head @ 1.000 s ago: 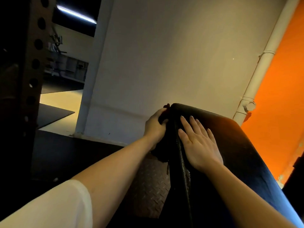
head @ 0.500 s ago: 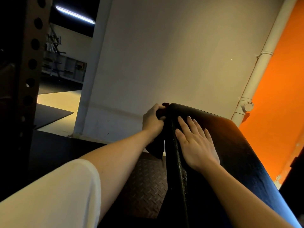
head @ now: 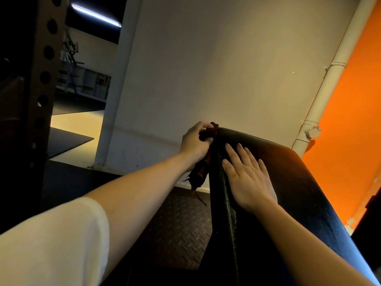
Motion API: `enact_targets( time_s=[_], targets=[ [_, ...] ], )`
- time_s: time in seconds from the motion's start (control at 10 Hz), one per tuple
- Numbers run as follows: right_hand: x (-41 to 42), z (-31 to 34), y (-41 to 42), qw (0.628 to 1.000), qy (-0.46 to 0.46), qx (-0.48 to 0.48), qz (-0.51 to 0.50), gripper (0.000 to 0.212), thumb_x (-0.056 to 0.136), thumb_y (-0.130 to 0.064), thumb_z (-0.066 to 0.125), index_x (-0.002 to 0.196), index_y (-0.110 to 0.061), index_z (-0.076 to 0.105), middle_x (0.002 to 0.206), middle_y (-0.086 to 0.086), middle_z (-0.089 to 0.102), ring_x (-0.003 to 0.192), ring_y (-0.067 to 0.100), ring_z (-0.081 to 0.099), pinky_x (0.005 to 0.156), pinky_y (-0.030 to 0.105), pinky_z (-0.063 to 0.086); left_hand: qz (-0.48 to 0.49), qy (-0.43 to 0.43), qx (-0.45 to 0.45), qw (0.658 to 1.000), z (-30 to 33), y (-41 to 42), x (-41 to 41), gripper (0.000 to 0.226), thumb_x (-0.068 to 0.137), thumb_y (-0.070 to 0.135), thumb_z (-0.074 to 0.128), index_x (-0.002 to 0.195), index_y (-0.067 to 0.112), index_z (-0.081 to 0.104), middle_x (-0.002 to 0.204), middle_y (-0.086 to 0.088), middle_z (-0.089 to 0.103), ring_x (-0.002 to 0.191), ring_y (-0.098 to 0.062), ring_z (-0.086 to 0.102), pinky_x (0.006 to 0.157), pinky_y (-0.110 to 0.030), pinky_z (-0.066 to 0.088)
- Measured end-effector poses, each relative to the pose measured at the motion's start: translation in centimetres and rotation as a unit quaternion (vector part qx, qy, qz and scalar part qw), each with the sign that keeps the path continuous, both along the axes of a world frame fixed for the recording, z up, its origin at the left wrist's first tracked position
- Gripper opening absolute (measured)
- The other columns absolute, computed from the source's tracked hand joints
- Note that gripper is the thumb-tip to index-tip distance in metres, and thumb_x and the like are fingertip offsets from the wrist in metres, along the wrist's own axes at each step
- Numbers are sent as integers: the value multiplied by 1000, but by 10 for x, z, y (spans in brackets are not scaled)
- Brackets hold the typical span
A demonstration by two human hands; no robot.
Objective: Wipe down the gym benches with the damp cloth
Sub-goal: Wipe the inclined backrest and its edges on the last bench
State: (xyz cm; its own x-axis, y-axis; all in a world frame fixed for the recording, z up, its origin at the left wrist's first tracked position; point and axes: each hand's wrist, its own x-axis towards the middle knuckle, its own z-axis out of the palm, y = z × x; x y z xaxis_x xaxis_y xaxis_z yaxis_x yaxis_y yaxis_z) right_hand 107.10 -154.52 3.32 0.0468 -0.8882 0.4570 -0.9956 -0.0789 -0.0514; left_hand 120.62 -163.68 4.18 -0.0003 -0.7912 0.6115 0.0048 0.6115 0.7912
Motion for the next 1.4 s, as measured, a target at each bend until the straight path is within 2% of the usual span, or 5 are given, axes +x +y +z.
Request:
enact_targets(
  time_s=[0.2,0.5,0.8,1.1,1.4],
  targets=[
    [-1,-1,-1,1000,-1,-5,2,52,102,-50,9,150,-41,-7,161,-10,-12,146,7,-16,120,40,-7,-28,-39,80,996,2,-12,3,38,97,7,50,128,28,52,121,0,56,109,-18,56,92,-36,53],
    [-2,-1,0,1000,-1,0,-3,52,102,-49,9,151,-40,-8,160,-9,-13,146,9,-16,120,39,-8,-65,-30,111,991,-33,20,9,30,91,11,61,114,30,55,119,0,60,108,-16,59,93,-36,53],
    [-1,-4,-1,1000,5,-3,-26,54,102,-48,11,152,-36,-5,161,-4,-10,147,14,-13,119,42,-7,-68,-4,108,992,-82,140,8,37,92,8,61,120,31,60,113,23,56,100,16,50,78,-2,43],
    [2,-26,66,998,-11,51,27,58,104,-43,16,154,-19,-2,162,1,-10,147,14,-12,117,31,-7,-58,-18,214,975,-122,231,5,35,93,8,59,122,28,62,114,6,64,109,-6,59,94,-24,48],
    [-7,-82,186,997,13,67,46,61,102,-49,19,153,-24,-4,160,-6,-12,144,5,-16,116,26,-10,-44,-47,191,980,-135,294,6,37,92,8,60,122,28,59,117,12,61,110,-1,55,88,-14,42]
  ],
)
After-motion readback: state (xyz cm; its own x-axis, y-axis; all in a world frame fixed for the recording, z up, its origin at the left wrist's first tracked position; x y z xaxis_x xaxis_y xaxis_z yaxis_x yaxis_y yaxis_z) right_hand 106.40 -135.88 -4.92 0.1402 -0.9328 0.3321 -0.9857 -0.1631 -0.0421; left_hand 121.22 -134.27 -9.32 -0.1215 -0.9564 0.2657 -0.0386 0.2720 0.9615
